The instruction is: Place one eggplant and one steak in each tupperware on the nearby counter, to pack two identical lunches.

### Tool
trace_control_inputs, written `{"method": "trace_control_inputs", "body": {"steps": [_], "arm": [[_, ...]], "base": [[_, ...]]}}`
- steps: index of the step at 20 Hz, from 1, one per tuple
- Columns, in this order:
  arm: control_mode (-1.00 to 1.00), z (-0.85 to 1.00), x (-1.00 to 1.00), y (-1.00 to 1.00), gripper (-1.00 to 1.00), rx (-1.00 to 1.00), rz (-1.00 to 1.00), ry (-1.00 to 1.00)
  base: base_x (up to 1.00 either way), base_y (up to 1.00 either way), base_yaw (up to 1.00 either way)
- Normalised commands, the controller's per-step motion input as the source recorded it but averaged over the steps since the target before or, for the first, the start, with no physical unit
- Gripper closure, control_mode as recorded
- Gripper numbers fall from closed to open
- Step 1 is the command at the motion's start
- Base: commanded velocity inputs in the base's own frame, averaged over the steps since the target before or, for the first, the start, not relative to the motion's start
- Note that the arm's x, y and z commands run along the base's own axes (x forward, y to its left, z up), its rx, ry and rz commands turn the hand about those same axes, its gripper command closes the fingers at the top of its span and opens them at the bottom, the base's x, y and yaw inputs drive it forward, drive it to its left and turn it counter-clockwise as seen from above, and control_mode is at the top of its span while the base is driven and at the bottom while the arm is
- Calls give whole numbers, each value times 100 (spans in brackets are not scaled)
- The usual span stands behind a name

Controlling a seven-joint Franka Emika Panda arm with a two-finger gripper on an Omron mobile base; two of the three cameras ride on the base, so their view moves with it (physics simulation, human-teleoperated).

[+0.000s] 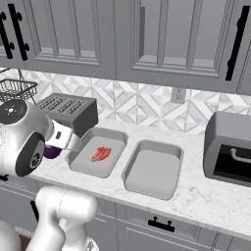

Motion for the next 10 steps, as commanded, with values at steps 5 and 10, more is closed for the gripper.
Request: {"method": "trace_control_inputs", "body": {"steps": [5,10], "arm": [[-100,-49,100,0,100,1,-3,8],[-100,-62,75,0,100,3,0,4]], "base": [[0,0,0],[0,0,0]]}}
